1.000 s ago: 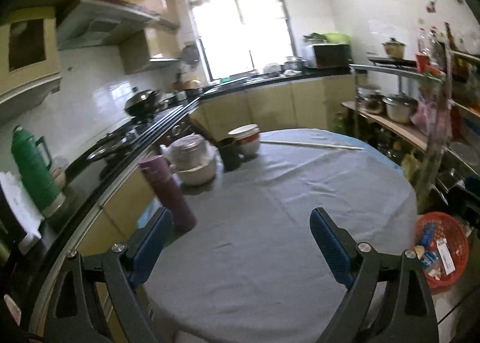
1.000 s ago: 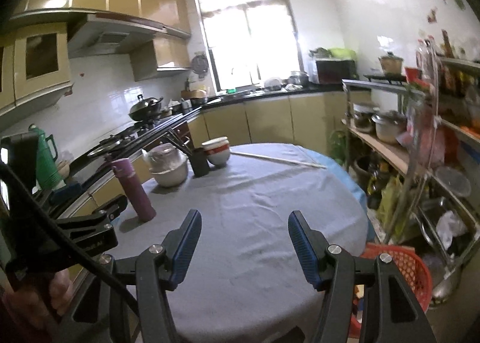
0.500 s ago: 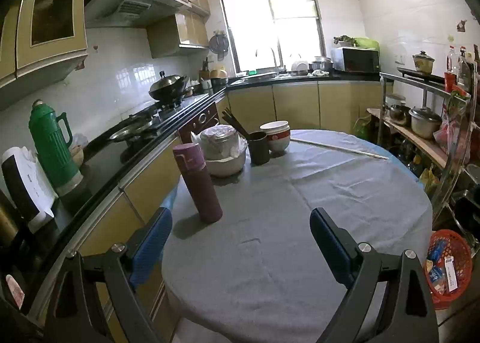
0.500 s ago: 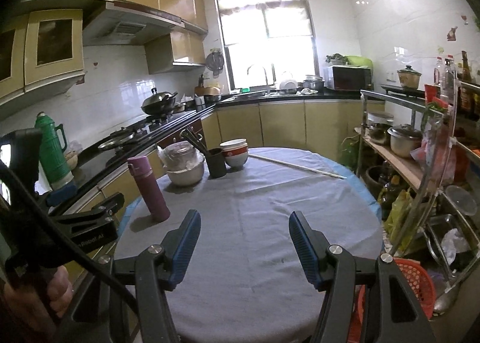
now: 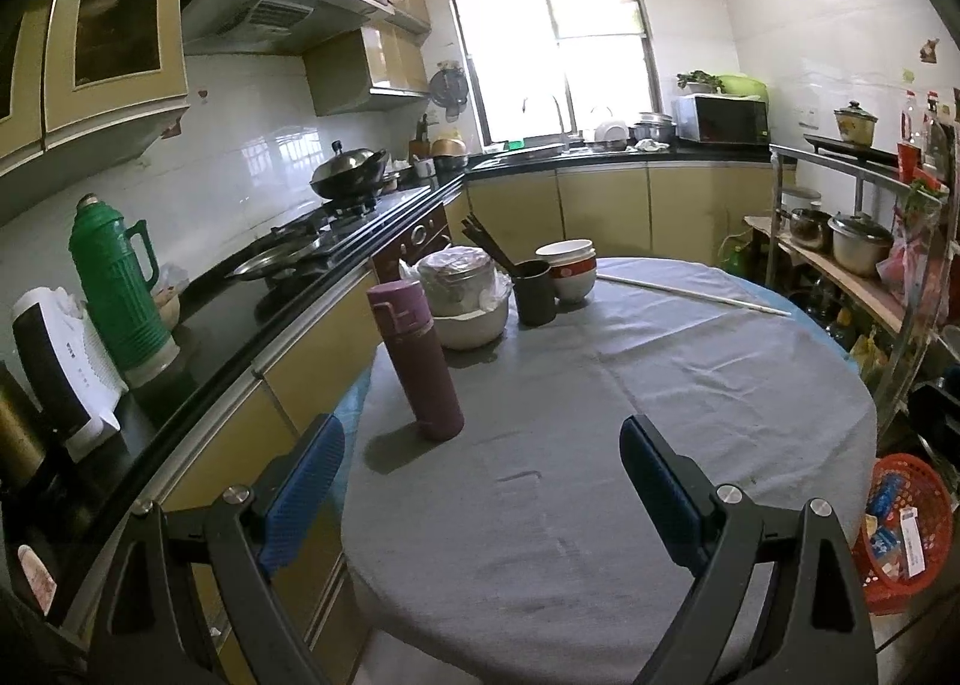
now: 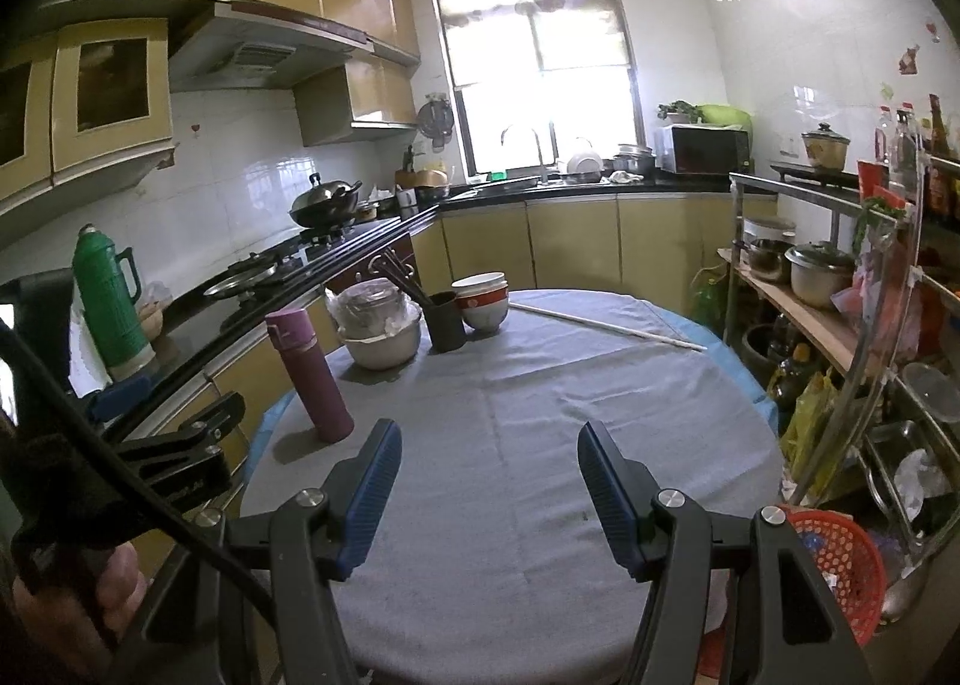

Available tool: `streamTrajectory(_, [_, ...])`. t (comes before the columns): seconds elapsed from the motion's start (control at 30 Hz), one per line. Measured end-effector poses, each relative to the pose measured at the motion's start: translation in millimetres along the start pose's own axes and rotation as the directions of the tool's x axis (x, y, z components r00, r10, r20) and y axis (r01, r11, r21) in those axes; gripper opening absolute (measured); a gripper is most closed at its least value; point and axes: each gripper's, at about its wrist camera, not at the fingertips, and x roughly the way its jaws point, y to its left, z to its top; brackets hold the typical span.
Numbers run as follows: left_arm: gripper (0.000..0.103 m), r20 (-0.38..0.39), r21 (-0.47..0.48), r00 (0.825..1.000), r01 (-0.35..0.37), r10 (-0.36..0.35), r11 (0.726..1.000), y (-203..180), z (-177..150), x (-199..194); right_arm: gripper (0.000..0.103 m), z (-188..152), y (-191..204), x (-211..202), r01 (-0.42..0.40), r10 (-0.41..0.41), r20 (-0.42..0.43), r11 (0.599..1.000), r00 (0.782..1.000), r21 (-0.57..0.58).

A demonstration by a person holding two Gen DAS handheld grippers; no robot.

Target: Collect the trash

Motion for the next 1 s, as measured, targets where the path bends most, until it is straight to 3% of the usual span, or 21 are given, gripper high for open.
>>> streamTrajectory(1.0, [0.093, 0.015, 0.004, 1.0, -0.006, 0.006, 1.0, -2.1, 0.0, -4.3, 0.065, -0.1, 6.3, -1.3, -0.002, 0.002, 0.009, 1.0, 1.0, -0.009])
